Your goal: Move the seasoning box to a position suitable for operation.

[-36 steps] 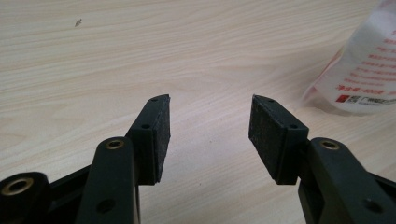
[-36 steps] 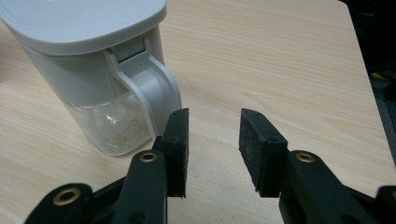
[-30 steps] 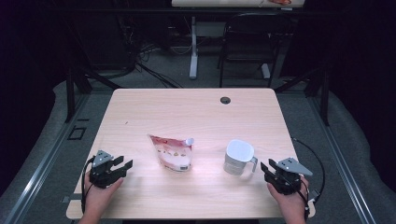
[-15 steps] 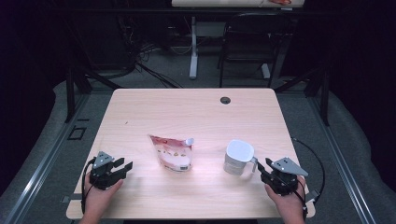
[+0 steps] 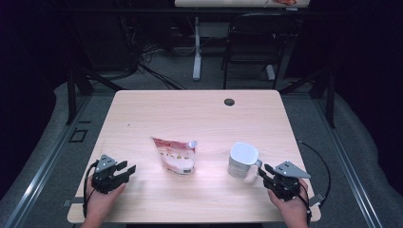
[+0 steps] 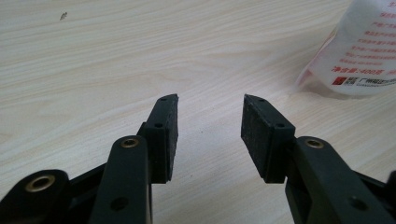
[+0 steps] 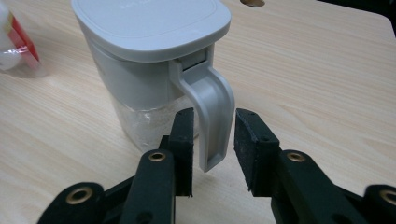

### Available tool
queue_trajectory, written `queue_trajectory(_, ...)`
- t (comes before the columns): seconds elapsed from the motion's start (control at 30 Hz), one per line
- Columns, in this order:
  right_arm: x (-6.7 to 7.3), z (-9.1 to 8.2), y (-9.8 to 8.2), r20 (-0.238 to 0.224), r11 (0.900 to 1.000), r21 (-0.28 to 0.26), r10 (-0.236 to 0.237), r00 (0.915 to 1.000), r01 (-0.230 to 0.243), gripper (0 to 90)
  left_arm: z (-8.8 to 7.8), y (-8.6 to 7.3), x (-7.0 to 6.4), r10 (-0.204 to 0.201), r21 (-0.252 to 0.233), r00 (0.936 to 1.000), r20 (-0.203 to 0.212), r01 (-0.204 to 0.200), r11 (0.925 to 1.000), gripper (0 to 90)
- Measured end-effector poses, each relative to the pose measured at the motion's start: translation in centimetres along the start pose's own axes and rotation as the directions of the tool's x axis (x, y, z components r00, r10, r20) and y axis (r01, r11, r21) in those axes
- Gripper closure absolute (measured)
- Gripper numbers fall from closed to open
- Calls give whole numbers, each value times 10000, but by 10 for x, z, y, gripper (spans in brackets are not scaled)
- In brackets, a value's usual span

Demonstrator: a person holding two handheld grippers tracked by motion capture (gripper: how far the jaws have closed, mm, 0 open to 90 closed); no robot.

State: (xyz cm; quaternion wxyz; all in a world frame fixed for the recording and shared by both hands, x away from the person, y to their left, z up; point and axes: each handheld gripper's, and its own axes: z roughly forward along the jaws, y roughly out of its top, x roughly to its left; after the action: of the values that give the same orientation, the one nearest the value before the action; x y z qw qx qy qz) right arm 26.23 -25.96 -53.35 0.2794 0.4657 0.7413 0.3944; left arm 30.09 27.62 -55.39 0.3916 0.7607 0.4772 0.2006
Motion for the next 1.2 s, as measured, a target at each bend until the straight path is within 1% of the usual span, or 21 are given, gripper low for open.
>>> queue_trajectory(0.03, -1, 5, 1, 90, 9999, 23, -159, 9998, 158, 637, 0, 0, 1, 12, 21, 10000, 3, -12, 10000, 566)
queue_trajectory(0.07, -2, 7, 1, 136, 9997, 76, -254, 9996, 253, 615, 1, 1, 1, -13, -14, 10000, -3, 13, 10000, 566)
queue_trajectory(0.13, -2, 9, 1, 195, 9998, 28, -213, 9996, 213, 598, 2, 1, 1, 28, 51, 10000, -4, -28, 10000, 565)
queue_trajectory(0.17, -3, 13, 1, 100, 10000, -31, -74, 9999, 75, 594, 3, 1, 1, -24, 41, 10000, -10, 24, 10000, 565)
queue_trajectory(0.23, -3, 14, 1, 56, 10000, 16, -82, 10000, 81, 596, 4, 1, 1, -37, 34, 10000, 5, 37, 10000, 565)
queue_trajectory(0.37, 0, 20, 2, 82, 9985, 138, -531, 9986, 530, 619, 6, 1, 2, -88, 48, 10000, 26, 88, 9999, 565)
queue_trajectory(0.4, 0, 20, 2, 82, 9985, 138, -531, 9986, 530, 619, 6, 1, 2, -88, 48, 10000, 26, 88, 9999, 565)
queue_trajectory(0.43, 1, 20, 2, 168, 9980, 150, -612, 9980, 610, 629, 6, 1, 2, -61, 72, 10000, 32, 60, 10000, 565)
queue_trajectory(0.47, 2, 21, 2, 119, 9972, 136, -738, 9972, 736, 634, 6, 2, 2, -65, 69, 10000, 15, 65, 10000, 566)
queue_trajectory(0.5, 3, 21, 3, 177, 9970, 134, -765, 9969, 763, 634, 6, 2, 2, -65, 69, 10000, 15, 65, 10000, 567)
queue_trajectory(0.57, 4, 22, 3, 267, 9959, 150, -897, 9956, 893, 646, 5, 2, 1, -71, -18, 10000, 25, 71, 10000, 568)
queue_trajectory(0.63, 4, 22, 4, 291, 9958, 131, -913, 9954, 910, 650, 4, 2, 1, -65, -47, 10000, 14, 65, 10000, 569)
queue_trajectory(0.7, 5, 22, 4, 351, 9966, 25, -825, 9960, 825, 657, 3, 1, 2, -77, -69, 10000, -2, 77, 9999, 569)
queue_trajectory(0.73, 5, 22, 4, 451, 9965, 78, -837, 9955, 834, 680, 2, 1, 2, -70, -89, 10000, 12, 70, 9999, 570)
queue_trajectory(0.77, 4, 22, 4, 411, 9967, 92, -811, 9959, 807, 683, 1, 1, 2, -47, -111, 10000, 20, 47, 9999, 570)
queue_trajectory(0.83, 4, 21, 5, 379, 9956, 238, -916, 9951, 908, 686, 1, 2, 1, 19, -107, 10000, -24, -19, 9999, 572)
queue_trajectory(0.93, 6, 20, 5, 335, 9941, 304, -1051, 9939, 1040, 690, -1, 2, 1, 22, -167, 10000, -51, -23, 9999, 574)
queue_trajectory(1.07, 7, 18, 5, 219, 9948, 245, -989, 9949, 984, 690, -4, 1, 2, 5, -217, 10000, -36, -6, 9998, 576)
queue_trajectory(1.2, 8, 17, 6, 143, 9939, 289, -1073, 9941, 1068, 689, -4, 1, 2, 22, -200, 10000, -79, -24, 9998, 576)
